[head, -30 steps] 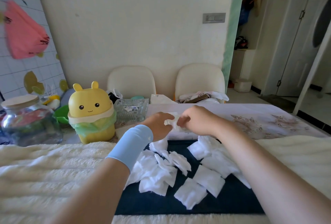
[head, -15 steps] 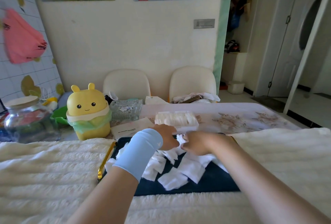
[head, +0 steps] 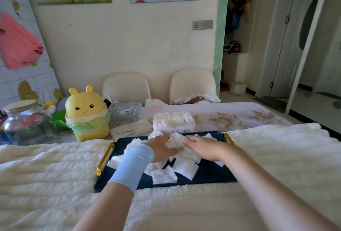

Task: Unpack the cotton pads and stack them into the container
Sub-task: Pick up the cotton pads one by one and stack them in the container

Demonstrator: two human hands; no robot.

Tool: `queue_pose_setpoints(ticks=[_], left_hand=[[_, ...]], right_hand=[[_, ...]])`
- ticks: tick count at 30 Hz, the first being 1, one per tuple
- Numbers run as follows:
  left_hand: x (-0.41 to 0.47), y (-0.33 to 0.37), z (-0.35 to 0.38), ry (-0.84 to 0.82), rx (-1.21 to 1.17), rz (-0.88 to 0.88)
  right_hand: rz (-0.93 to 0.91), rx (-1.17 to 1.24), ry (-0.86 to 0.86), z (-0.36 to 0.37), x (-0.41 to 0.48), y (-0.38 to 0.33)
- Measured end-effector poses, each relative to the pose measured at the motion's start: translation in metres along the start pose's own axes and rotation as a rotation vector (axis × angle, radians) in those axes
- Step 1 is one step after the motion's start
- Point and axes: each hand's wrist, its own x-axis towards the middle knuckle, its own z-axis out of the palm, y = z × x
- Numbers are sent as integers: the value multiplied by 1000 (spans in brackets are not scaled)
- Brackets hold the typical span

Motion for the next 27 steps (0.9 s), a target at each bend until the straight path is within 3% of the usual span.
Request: queue_pose_setpoints(ticks=[4,7,10,15,18,23,27], left_hand=[[-12,-3,-8,206,64,55],[-24,14,-10,364,-72,211],[-25,39,-2,288,-210,329],[-14,60,12,147,-85,281],[-13,56,11,189,-157,296],[-15,45,-3,340,-502,338],[-23,34,-15,220,-946,311]], right_hand=[[-19,46,177,-23,-12,10],[66,-120,206,-35,-23,22],[190,-314,107,-29,-28,30],[203,-388,103,-23,-28,33],[165,-289,167,-36,-33,32],[0,-20,269,-63,-43,6],[-115,215,166,-62,-41,-22]])
